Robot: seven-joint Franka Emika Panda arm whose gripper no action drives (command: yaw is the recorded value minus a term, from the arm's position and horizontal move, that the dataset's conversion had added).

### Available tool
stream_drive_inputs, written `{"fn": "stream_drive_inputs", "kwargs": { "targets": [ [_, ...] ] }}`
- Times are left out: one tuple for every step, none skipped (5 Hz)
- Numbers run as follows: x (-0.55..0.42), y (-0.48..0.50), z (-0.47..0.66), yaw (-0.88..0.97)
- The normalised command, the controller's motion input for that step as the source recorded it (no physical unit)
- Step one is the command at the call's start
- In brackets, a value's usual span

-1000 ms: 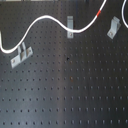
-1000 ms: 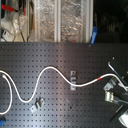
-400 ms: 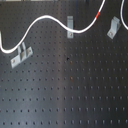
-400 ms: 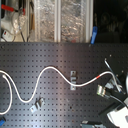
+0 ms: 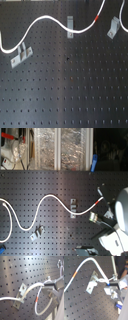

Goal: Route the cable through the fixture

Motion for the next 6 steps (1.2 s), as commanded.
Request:
{"fn": "stream_drive_inputs", "kwargs": {
  "targets": [
    [0.217, -0.009, -0.2, 0.0],
    [0.045, -0.078, -0.49, 0.02],
    [0.042, -0.07, -0.08, 0.0],
    [0.078, -0.14, 0.34, 0.0],
    [0.122, 0.053, 0.33, 0.0],
    [0.343, 0.178, 0.06, 0.0]
  ]
}}
